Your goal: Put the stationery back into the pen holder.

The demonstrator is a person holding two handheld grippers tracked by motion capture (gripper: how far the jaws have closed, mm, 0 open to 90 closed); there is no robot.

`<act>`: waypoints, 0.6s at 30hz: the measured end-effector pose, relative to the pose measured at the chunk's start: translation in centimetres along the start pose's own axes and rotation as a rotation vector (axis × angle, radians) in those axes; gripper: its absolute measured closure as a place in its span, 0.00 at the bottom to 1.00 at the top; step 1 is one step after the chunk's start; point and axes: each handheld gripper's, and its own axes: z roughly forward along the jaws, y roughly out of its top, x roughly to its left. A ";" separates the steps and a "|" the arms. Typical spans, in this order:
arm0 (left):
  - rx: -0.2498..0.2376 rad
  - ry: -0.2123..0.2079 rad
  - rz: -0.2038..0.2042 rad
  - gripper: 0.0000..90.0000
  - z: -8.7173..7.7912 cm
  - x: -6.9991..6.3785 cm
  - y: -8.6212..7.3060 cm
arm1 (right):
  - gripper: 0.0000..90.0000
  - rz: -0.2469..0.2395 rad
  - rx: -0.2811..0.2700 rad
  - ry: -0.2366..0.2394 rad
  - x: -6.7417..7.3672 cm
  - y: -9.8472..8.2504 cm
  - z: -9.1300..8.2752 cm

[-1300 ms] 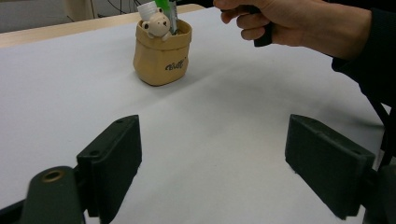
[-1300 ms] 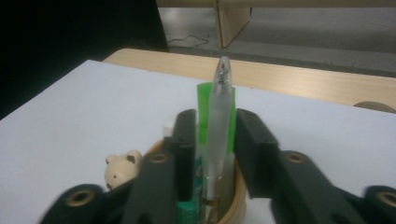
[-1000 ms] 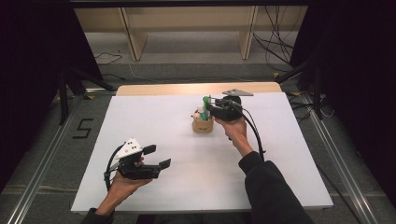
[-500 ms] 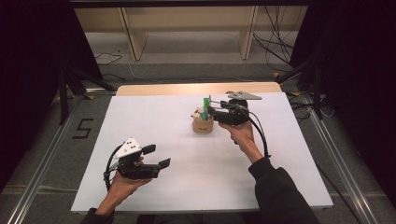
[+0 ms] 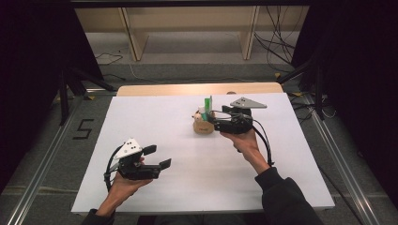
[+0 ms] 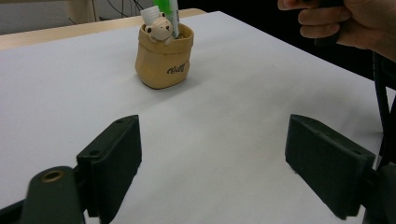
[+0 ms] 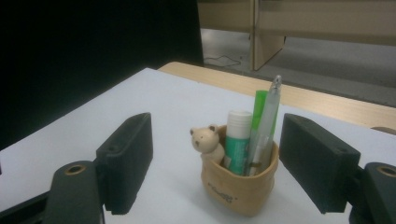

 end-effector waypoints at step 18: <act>-0.012 -0.004 -0.012 0.20 0.0 0.1 0.2 | 0.27 -0.016 -0.005 0.064 1.1 -2.8 -3.2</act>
